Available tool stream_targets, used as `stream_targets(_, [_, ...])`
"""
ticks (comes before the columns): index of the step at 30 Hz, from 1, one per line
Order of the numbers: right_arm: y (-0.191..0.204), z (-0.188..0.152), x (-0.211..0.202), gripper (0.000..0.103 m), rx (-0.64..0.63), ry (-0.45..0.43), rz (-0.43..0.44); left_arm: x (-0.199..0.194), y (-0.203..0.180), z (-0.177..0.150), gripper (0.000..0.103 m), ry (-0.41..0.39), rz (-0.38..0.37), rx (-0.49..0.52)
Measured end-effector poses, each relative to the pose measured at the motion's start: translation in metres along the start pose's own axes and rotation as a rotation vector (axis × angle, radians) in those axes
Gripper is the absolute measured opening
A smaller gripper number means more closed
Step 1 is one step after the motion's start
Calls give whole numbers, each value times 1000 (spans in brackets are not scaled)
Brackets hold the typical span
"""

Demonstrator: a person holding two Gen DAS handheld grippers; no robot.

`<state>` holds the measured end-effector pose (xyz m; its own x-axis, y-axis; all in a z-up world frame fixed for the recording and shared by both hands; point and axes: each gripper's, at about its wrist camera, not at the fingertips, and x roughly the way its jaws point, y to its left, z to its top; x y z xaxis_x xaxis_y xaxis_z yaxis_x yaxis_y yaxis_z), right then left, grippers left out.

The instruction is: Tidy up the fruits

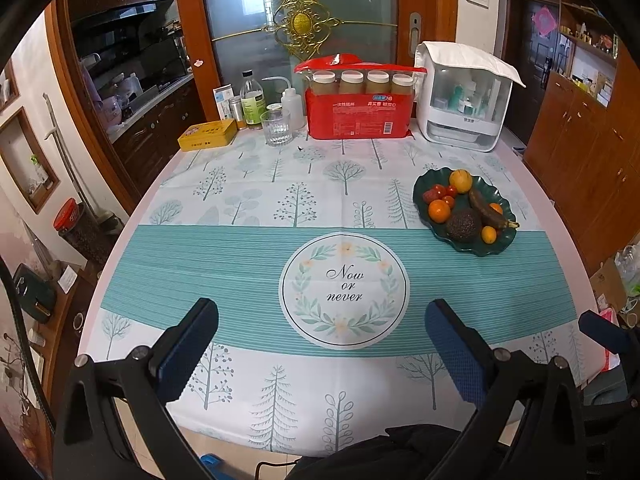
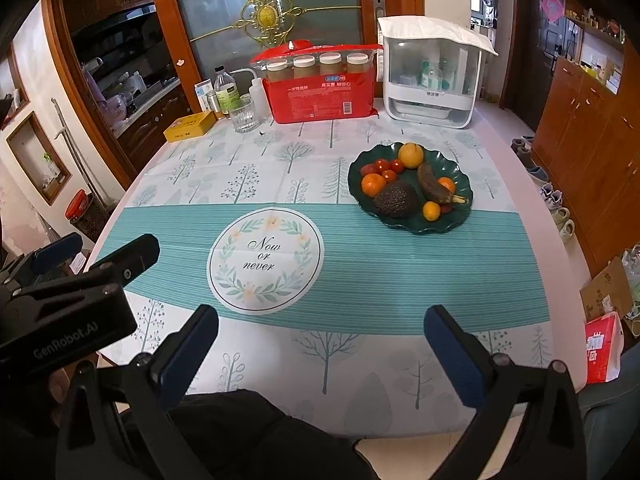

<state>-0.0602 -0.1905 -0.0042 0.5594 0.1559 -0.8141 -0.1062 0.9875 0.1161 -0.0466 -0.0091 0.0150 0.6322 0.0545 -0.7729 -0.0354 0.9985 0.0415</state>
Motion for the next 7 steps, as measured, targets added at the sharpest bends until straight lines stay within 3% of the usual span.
stream_targets(7, [-1,0,2,103,2,1,-1,0,0,0,103,2,2,0])
